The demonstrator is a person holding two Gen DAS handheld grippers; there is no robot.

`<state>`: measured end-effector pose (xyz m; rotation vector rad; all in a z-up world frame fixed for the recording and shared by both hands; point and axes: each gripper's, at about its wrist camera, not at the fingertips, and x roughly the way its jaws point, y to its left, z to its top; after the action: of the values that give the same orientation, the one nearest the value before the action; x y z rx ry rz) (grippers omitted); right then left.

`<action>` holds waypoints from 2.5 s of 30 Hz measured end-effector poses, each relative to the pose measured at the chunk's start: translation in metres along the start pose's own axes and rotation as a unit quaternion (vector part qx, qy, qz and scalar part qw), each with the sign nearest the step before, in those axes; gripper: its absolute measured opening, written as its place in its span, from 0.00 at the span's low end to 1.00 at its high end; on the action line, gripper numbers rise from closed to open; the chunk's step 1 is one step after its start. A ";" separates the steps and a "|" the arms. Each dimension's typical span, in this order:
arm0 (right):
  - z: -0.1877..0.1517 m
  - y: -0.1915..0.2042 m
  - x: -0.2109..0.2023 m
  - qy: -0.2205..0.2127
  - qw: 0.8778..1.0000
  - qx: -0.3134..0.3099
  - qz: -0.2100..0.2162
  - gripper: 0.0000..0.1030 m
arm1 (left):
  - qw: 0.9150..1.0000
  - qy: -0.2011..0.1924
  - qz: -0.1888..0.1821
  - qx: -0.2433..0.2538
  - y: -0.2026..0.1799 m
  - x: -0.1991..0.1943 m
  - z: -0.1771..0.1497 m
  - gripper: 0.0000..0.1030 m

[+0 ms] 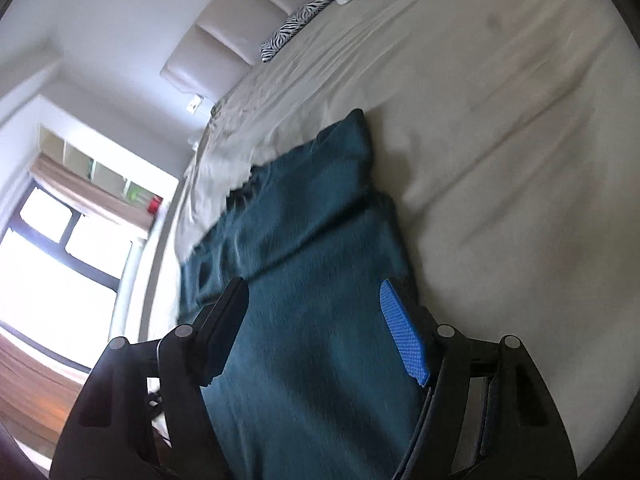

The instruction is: Fold small clothes

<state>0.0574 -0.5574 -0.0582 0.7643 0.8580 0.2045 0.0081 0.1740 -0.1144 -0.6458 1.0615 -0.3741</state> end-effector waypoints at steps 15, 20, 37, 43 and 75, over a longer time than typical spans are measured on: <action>-0.077 -0.015 -0.061 0.034 0.999 -0.027 -0.029 0.66 | 0.997 0.070 0.016 0.004 -0.002 -0.032 -0.074 0.50; -0.094 -0.035 -0.076 0.052 0.998 -0.006 -0.034 0.66 | 0.996 0.084 0.010 0.002 -0.002 -0.033 -0.089 0.50; -0.122 -0.069 -0.091 0.132 0.989 0.034 -0.058 0.65 | 0.993 0.113 0.024 0.025 -0.009 -0.027 -0.099 0.23; -0.120 -0.068 -0.078 0.184 0.981 0.036 -0.042 0.55 | 0.991 0.124 0.026 0.032 -0.010 -0.023 -0.103 0.08; -0.068 -0.018 -0.089 0.070 0.986 0.074 0.130 0.05 | 0.973 0.026 -0.212 -0.088 -0.017 -0.079 -0.054 0.05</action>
<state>-0.0536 -0.5753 -0.0442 1.0102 0.9119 0.4334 -0.0756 0.1901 -0.0670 -1.0309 1.0091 -0.6747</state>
